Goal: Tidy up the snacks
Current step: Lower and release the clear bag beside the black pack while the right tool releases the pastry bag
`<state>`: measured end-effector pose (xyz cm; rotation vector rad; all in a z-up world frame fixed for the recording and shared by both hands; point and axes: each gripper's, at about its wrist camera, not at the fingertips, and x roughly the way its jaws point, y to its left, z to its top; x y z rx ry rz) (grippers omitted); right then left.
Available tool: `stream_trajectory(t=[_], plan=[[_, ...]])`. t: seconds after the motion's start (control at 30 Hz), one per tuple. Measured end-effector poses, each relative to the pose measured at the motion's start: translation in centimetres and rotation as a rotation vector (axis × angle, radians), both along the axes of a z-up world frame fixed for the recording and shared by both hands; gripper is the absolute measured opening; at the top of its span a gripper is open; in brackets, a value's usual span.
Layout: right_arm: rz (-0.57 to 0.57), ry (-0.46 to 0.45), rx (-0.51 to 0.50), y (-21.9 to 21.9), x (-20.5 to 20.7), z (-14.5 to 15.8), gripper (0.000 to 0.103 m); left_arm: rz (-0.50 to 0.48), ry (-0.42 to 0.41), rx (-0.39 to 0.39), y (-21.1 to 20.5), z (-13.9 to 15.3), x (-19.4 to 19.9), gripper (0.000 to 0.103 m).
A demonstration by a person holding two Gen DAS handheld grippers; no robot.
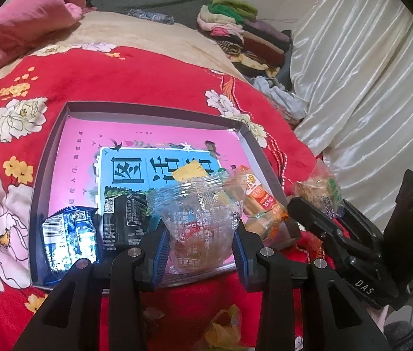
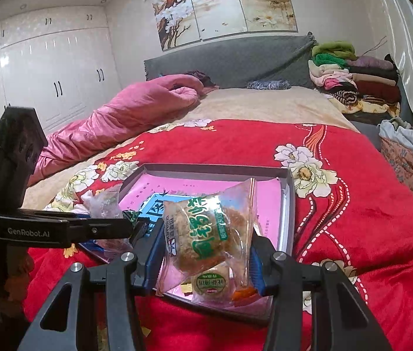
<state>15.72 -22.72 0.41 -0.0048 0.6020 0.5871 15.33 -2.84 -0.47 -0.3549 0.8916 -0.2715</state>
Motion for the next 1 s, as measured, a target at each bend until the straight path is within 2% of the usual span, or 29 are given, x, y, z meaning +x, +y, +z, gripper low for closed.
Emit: stream_trajectory(t=[0.63,1.0], plan=[[-0.03,0.046,-0.017,-0.1,1.4,-1.2,0.05,-0.011,0.025,0.011,-0.8,-1.5,1.5,0.04],[-0.029,0.064,-0.017,0.0,1.8,-1.7,0.05,0.007,0.008,0.013,-0.2,-1.8,2.0,0.04]])
